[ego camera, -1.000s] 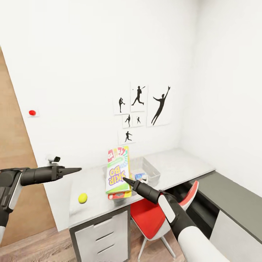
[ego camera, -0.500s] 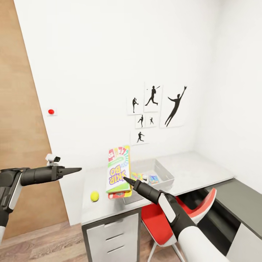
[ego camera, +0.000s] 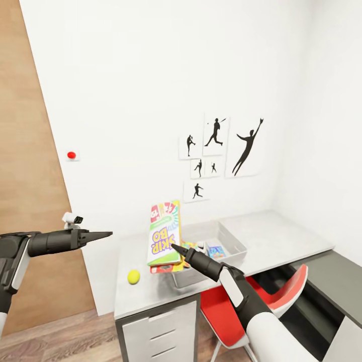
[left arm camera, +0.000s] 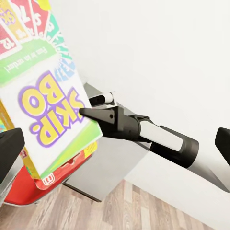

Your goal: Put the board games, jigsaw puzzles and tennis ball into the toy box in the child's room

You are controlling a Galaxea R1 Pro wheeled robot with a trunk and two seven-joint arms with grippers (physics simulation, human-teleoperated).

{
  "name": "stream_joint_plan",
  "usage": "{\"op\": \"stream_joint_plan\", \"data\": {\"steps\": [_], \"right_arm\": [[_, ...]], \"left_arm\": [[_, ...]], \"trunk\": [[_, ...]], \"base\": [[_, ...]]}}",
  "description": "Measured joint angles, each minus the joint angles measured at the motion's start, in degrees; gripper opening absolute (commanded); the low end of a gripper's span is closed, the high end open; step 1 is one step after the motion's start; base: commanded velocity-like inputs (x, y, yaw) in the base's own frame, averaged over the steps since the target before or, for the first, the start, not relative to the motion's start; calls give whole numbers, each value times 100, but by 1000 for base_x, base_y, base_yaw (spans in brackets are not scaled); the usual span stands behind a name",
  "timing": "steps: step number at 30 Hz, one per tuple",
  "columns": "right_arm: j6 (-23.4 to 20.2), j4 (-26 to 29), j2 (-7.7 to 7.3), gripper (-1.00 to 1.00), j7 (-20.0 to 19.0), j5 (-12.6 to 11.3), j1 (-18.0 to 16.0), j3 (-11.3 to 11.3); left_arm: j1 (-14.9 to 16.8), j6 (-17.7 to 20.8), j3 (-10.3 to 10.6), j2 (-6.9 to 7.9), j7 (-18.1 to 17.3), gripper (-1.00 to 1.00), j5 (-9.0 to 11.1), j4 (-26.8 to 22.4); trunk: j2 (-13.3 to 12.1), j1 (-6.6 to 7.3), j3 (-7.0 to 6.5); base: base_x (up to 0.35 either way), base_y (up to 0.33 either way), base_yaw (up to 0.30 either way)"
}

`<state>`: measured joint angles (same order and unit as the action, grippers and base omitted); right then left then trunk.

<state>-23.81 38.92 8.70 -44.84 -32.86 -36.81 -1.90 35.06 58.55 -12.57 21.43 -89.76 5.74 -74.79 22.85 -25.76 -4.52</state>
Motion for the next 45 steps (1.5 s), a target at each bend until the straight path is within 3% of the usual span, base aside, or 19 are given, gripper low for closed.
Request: {"op": "stream_joint_plan", "data": {"steps": [5, 9, 12, 14, 17, 23, 24, 25, 32, 34, 40, 45], "right_arm": [[-5, 7, -1, -100, -3, -21, -1, 18], [-9, 8, -4, -100, 23, -40, -1, 270], [-11, 2, -9, -100, 204, -44, 0, 721], [-35, 3, -11, -100, 717, -35, -24, 1232], [-63, 20, -5, -100, 1208, -44, -25, 1656], [-34, 25, 8, -100, 1429, -57, -21, 1906], [-27, 20, 5, -100, 1448, -54, -27, 2092], [-35, 21, 3, -100, 1452, -69, -39, 2129], [-17, 10, -3, -100, 1513, -39, -51, 2175], [-11, 8, -7, -100, 1682, -25, -56, 2239], [-13, 4, -1, -100, 2448, -54, -82, 2710], [-1, 4, 0, -100, 2747, -221, -87, 3068]], "left_arm": [[0, 0, -5, 2, 0, 100, 2, 4], [-1, 0, -13, 7, 0, 100, 1, 55], [-1, -6, -17, 2, 0, 100, 0, 144], [-1, -7, -30, 8, 0, 100, -2, 233], [0, -8, -40, 21, -1, 100, -3, 291], [1, -9, -44, 125, -1, 100, -3, 341], [0, -9, -54, 148, 0, 100, 0, 379], [-1, -9, -65, 148, 0, 100, 2, 387], [0, -9, -88, 150, 0, 100, -1, 394], [0, -9, -89, 150, 0, 100, 0, 394], [-1, -9, -128, 151, 1, 100, 1, 398], [-1, -9, -133, 150, 1, 100, 7, 397]], "trunk": [[2, 0, 0], [2, 0, 0], [1, 0, 0], [0, 0, 0], [1, 0, 0], [1, 0, 0], [4, 1, 0], [3, 0, -1], [3, 2, 0], [2, 2, 4], [1, 0, 45], [1, 0, 87]], "base": [[18, 15, 0], [2, 2, 0], [0, 69, 0], [0, 218, 0], [0, 262, 0], [0, 232, 0], [0, 31, 0], [14, 20, 0], [208, 43, 0], [250, 54, 28], [110, 12, 84], [10, 1, 100]]}}
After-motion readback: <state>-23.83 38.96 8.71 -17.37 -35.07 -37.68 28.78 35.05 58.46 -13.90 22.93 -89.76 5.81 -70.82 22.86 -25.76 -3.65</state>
